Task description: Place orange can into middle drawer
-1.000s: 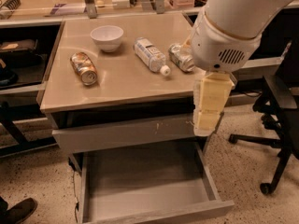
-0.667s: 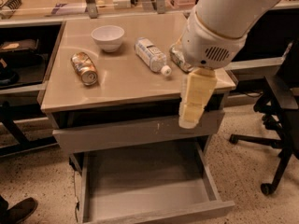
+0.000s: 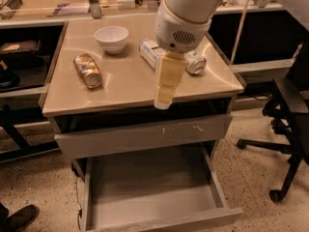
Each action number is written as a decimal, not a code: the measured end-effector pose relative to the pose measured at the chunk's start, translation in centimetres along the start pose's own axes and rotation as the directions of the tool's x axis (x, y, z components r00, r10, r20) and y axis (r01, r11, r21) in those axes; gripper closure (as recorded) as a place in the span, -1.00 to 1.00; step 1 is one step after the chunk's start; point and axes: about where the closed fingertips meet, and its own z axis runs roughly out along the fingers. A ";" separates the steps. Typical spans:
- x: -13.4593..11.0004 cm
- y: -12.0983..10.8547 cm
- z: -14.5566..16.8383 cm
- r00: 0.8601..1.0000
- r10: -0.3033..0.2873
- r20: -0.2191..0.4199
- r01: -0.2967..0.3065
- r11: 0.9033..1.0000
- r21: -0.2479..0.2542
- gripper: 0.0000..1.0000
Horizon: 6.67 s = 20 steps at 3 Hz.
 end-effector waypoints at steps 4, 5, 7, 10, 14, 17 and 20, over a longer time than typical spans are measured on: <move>-7.4 -3.6 6.4 0.992 0.122 0.036 -0.120 0.991 -0.051 -1.00; -8.7 -5.6 7.6 0.979 0.205 0.001 -0.205 0.977 -0.063 -1.00; -10.1 -5.5 8.9 0.965 0.249 0.077 -0.242 0.966 -0.088 -1.00; -13.2 -10.3 12.5 0.892 0.403 0.206 -0.370 0.911 -0.181 -1.00; -16.1 -14.4 16.9 0.884 0.427 0.190 -0.381 0.895 -0.233 -1.00; -18.3 -12.9 21.5 0.881 0.446 0.156 -0.370 0.857 -0.359 -1.00; -18.3 -12.9 21.5 0.881 0.446 0.156 -0.370 0.857 -0.359 0.23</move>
Offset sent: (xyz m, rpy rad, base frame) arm 0.0155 0.0249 -0.0032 -0.0051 -0.0033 0.0511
